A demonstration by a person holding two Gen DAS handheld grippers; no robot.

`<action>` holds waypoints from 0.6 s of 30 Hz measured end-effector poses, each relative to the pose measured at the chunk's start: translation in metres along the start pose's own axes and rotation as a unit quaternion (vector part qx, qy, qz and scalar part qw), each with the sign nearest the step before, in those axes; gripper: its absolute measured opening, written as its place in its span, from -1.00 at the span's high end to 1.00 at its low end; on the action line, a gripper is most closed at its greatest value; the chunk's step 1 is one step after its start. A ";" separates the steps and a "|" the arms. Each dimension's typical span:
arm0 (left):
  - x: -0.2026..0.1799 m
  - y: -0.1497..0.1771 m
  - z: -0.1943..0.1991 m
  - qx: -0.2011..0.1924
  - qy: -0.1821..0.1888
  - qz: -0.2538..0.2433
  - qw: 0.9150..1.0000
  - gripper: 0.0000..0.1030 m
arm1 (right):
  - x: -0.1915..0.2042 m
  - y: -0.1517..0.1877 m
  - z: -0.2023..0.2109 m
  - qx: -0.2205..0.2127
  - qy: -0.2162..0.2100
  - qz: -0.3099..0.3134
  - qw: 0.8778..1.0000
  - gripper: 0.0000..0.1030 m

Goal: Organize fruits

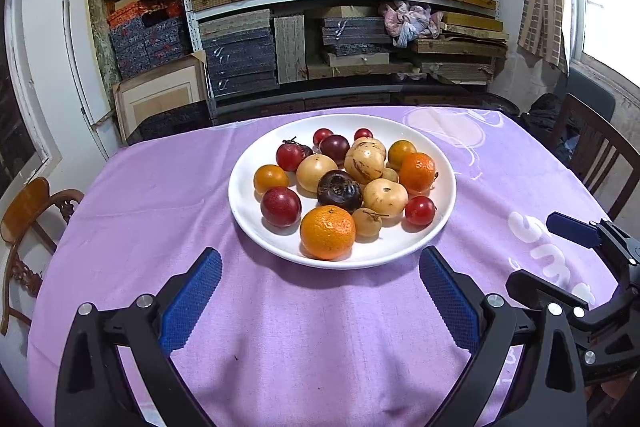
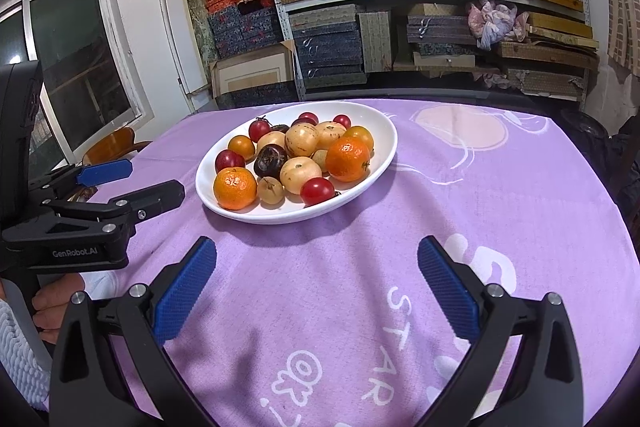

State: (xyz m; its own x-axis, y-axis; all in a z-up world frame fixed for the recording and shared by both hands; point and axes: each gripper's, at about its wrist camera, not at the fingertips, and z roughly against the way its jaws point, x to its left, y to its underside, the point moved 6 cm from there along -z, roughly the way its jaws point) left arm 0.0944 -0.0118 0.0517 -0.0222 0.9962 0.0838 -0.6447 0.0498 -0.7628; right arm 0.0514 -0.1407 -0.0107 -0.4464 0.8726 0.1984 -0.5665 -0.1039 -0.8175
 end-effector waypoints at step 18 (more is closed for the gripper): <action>0.008 0.008 -0.008 0.022 0.021 0.026 0.999 -0.93 | 0.000 0.002 -0.004 0.007 0.003 0.000 1.000 -0.92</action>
State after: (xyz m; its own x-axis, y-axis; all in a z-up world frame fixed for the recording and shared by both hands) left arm 0.0951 -0.0025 0.0412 -0.0250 0.9995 0.0166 -0.6763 -0.0047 -0.7366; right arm 0.0530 -0.1391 -0.0149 -0.4425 0.8754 0.1947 -0.5763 -0.1112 -0.8097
